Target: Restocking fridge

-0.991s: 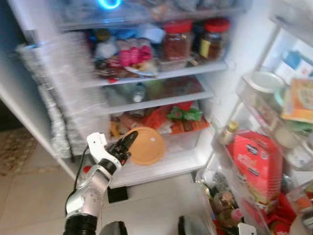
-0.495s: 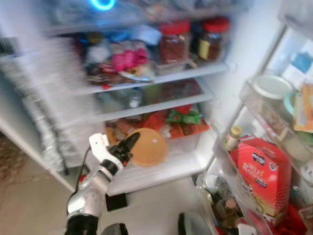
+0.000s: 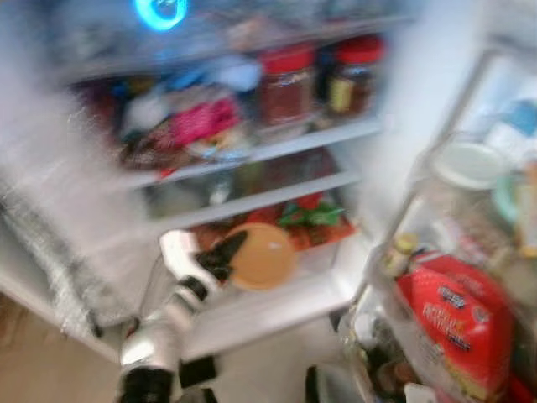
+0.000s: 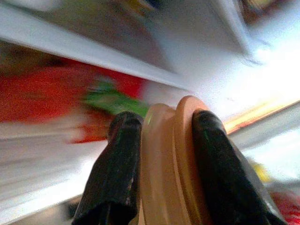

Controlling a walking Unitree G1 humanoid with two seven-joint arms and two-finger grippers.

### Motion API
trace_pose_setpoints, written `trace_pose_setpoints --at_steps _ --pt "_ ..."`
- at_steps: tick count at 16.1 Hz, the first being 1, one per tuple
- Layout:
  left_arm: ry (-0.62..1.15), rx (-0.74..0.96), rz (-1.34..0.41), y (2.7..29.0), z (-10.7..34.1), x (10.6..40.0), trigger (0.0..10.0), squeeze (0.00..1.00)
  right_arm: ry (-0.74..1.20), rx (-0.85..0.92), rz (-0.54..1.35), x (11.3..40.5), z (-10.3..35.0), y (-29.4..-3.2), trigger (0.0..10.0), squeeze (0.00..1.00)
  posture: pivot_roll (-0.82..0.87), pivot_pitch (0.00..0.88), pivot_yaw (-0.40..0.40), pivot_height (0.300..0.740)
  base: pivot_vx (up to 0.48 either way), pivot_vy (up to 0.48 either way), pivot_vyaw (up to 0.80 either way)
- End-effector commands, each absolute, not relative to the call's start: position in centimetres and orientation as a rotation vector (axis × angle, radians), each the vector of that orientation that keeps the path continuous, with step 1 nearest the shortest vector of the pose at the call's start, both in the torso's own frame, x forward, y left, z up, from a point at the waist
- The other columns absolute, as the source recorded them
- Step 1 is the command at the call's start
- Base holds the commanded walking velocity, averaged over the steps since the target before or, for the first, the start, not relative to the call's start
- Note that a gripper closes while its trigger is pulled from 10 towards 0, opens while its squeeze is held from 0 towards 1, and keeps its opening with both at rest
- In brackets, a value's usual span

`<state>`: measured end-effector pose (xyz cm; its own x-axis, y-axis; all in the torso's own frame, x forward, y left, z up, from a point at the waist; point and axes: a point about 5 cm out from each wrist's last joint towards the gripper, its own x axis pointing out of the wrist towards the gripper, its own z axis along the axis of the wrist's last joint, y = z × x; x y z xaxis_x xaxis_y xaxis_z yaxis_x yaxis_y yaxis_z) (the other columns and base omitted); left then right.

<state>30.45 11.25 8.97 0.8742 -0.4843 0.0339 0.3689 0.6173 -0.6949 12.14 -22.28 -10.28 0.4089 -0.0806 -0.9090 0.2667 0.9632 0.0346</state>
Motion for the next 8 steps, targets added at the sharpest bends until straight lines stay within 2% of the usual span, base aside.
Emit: trace_pose_setpoints --at_steps 1,8 --pt "0.150 -0.741 -0.481 12.31 9.24 30.61 10.0 0.00 1.102 0.185 -0.256 12.65 -9.93 -23.11 10.0 0.00 -0.22 0.050 0.002 0.632 0.300 0.000 0.00" --pt "0.167 -0.754 -0.502 11.93 9.14 30.63 10.0 0.00 1.100 0.192 -0.259 12.67 -9.95 -23.02 10.0 0.00 -0.22 0.059 0.003 0.632 0.300 0.000 0.00"
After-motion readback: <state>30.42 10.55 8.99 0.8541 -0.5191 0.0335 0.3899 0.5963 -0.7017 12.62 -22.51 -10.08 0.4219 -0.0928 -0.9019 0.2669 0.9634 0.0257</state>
